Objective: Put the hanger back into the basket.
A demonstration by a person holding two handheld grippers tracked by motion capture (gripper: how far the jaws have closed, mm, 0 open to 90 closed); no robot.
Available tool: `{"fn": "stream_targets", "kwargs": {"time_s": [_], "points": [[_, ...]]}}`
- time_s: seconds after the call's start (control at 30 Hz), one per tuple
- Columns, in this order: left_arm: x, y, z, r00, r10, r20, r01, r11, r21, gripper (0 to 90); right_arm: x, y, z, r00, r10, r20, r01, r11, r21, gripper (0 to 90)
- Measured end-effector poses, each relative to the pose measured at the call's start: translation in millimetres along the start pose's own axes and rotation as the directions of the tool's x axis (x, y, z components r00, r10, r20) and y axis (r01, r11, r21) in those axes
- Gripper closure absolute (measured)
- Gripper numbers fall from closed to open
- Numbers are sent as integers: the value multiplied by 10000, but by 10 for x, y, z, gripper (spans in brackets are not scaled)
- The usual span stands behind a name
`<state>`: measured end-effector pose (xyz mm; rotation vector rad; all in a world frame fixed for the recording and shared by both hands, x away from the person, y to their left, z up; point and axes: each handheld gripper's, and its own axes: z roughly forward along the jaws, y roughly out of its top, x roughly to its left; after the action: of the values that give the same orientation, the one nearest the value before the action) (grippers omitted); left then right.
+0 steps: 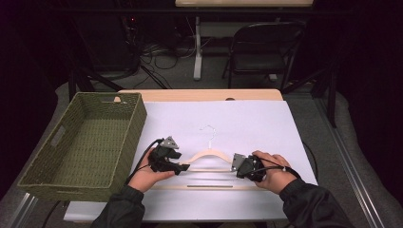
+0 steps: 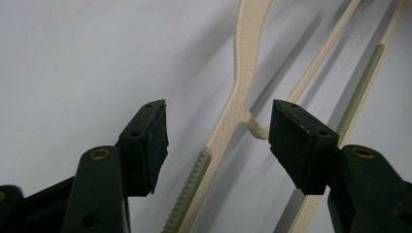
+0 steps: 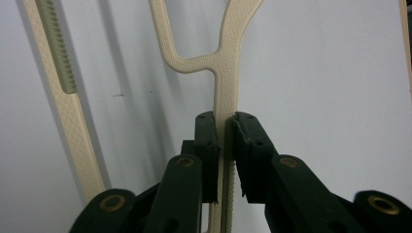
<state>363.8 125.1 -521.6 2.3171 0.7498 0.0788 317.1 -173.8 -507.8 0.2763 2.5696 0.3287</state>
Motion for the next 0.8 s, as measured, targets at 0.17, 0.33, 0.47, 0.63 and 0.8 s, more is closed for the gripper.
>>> {"fn": "stream_targets", "kwargs": {"time_s": [0.17,0.33,0.47,0.63,0.8], "points": [[-6,29,72,9978,209,626,-220,9996,168,430,3,-6,0,10000,-35,51,35,10000,-25,804],[-3,51,124,9954,265,925,-307,9985,452,464,11,-9,1,9999,-62,133,63,10000,-68,804],[30,56,141,9933,127,1144,-189,9984,530,475,17,-13,-5,9999,-47,156,48,10000,-38,804],[53,60,146,9901,0,1402,-84,9982,597,490,21,-24,2,9996,-95,267,99,9999,-138,804],[43,63,138,9896,49,1439,-152,9974,701,500,34,-32,-1,9991,-132,409,139,9997,-177,804]]}}
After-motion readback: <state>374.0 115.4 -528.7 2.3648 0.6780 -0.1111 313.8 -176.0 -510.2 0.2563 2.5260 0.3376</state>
